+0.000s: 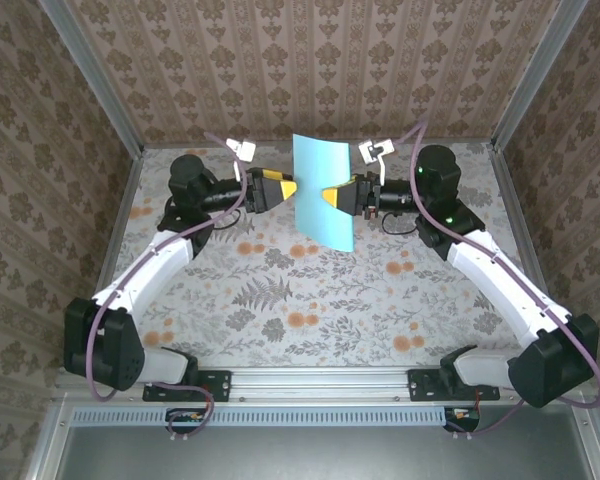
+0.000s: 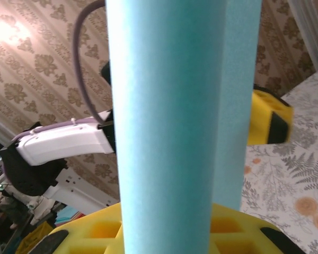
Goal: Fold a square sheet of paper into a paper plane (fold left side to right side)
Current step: Place a square sheet of paper at the center of the table.
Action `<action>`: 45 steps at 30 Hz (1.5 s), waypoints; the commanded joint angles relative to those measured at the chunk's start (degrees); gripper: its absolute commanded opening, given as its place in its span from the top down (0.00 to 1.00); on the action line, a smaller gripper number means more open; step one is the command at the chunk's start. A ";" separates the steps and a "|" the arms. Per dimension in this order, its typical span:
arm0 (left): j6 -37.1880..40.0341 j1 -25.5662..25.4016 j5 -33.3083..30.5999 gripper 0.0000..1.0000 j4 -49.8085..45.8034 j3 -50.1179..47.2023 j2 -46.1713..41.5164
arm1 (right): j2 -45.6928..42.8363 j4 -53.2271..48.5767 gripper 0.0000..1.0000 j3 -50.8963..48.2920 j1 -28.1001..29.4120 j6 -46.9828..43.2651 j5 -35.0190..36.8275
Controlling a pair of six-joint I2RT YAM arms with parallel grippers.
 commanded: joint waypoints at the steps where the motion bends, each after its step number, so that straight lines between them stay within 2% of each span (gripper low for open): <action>1: 0.50 -1.67 3.16 0.09 2.40 2.52 0.80 | -1.42 2.38 0.74 1.04 0.49 1.31 -2.33; 4: 0.77 -2.76 3.96 0.13 2.82 3.35 0.68 | -1.58 0.48 0.74 1.02 0.44 0.09 -1.19; 6: 0.93 -3.03 4.17 0.20 2.78 3.52 0.30 | -1.88 -2.74 0.74 1.25 0.35 -2.11 0.57; 8: 1.11 -3.04 4.02 0.36 2.59 3.44 -0.21 | -1.91 -4.75 0.74 1.25 0.10 -3.32 2.15; 10: 1.96 -3.00 3.85 0.62 1.19 3.29 -0.73 | -1.76 -5.95 0.73 1.09 -0.31 -3.85 3.55; 13: 4.06 -2.99 2.81 0.84 -1.97 2.83 -1.62 | -1.95 -8.05 0.73 0.67 -0.95 -4.77 5.92; 15: 5.74 -3.06 1.98 0.93 -4.50 2.43 -2.12 | -2.12 -9.79 0.71 0.41 -1.47 -5.66 7.91; 19: 9.03 -3.06 -0.16 0.97 -9.85 1.35 -2.70 | -2.88 -13.12 0.65 -0.89 -2.77 -6.84 13.00; 25: 12.46 -2.48 -6.90 1.00 -20.56 0.10 -1.02 | -3.43 -20.92 0.49 -3.75 -4.67 -8.74 22.92; 30: 10.76 -2.02 -9.33 1.00 -21.49 -2.11 3.28 | -2.26 -26.61 0.33 -5.69 -4.84 -9.92 28.91; 35: 10.01 -1.53 -11.68 1.00 -23.49 -3.88 8.42 | -0.09 -30.38 0.19 -7.61 -4.91 -9.96 31.00; 41: 10.94 -1.38 -13.59 1.00 -26.28 -5.55 15.06 | 3.75 -31.88 0.16 -10.89 -4.85 -8.17 32.63; 45: 12.38 -1.36 -15.86 1.00 -28.58 -6.43 18.30 | 6.41 -28.40 0.20 -14.51 -4.53 -4.73 32.40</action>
